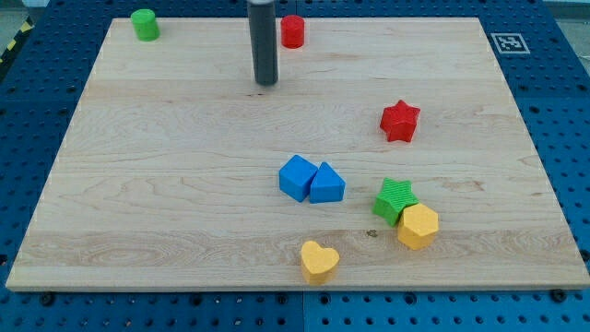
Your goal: Move the arm towards the blue cube
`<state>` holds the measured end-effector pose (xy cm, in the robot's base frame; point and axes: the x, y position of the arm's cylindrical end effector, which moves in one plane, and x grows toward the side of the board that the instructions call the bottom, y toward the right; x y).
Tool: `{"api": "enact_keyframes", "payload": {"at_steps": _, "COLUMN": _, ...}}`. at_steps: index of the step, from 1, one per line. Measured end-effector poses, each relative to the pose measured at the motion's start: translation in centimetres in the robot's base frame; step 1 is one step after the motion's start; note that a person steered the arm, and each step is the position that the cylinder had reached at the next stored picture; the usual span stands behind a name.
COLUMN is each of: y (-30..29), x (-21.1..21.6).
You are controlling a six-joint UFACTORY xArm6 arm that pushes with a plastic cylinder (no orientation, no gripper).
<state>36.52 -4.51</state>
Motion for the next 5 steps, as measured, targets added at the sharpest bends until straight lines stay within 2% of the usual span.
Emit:
{"api": "enact_keyframes", "payload": {"at_steps": 1, "y": 0.0, "x": 2.7}}
{"api": "enact_keyframes", "payload": {"at_steps": 2, "y": 0.0, "x": 2.7}}
{"api": "enact_keyframes", "payload": {"at_steps": 3, "y": -3.0, "x": 4.0}}
{"api": "enact_keyframes", "payload": {"at_steps": 4, "y": -7.6, "x": 7.5}}
{"api": "enact_keyframes", "payload": {"at_steps": 5, "y": -8.1, "x": 12.7}}
